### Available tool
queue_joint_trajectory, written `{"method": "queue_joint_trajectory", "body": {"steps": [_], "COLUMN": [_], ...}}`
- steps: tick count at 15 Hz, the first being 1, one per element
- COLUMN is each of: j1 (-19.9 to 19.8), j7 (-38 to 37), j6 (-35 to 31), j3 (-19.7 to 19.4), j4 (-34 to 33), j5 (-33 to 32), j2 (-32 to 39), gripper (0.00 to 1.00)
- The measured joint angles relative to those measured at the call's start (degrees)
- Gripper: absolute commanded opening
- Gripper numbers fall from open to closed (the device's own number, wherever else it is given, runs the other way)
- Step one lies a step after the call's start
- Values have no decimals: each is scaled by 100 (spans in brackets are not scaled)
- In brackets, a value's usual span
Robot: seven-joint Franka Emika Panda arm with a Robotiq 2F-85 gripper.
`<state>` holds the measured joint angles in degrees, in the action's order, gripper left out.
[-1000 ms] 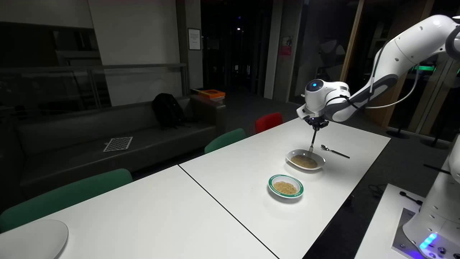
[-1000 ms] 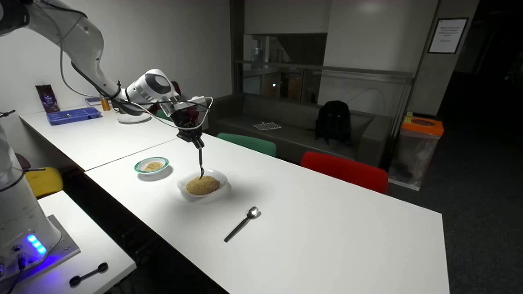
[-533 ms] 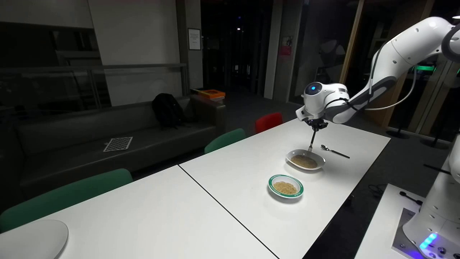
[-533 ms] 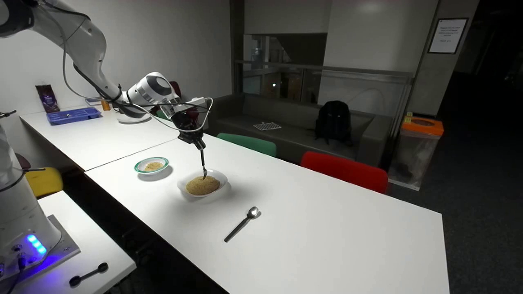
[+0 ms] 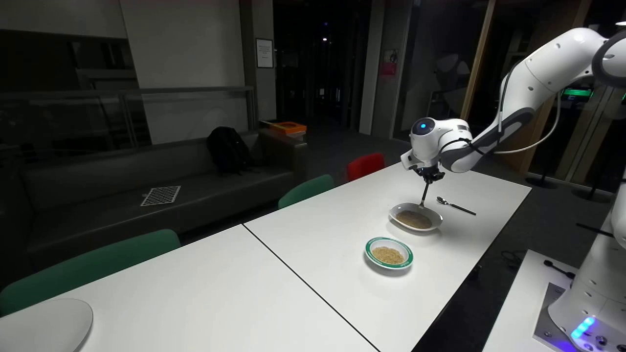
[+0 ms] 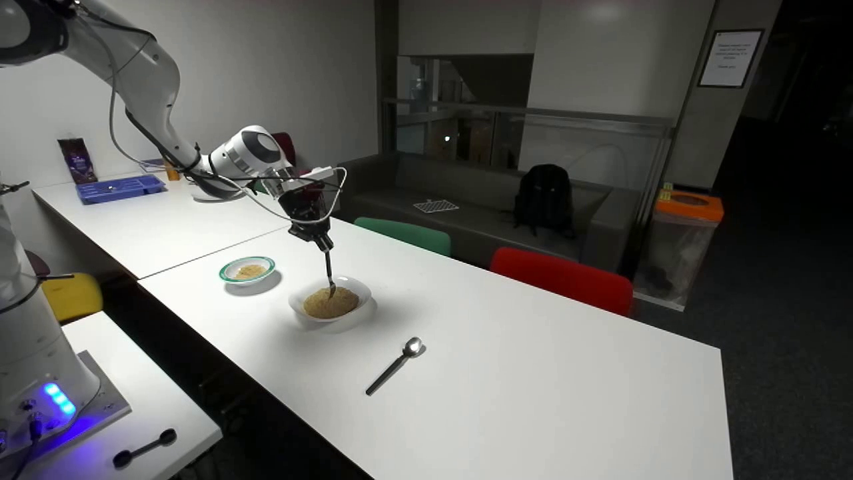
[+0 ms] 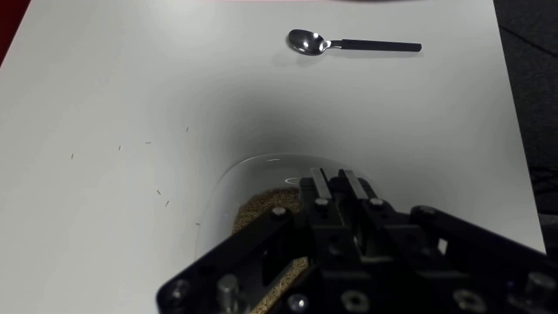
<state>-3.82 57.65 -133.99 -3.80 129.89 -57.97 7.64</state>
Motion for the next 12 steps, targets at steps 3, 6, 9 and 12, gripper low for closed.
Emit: {"method": "queue_joint_trajectory", "body": {"steps": [3, 6, 9, 12], "j1": [5, 9, 9, 11], "j7": [-80, -107, -112, -118], "j6": [-1, -1, -1, -1], "j3": [35, 73, 108, 142], "j4": [0, 0, 0, 0], "j5": [0, 0, 2, 9], "j2": [90, 149, 201, 228], "gripper": [3, 3, 3, 3]}}
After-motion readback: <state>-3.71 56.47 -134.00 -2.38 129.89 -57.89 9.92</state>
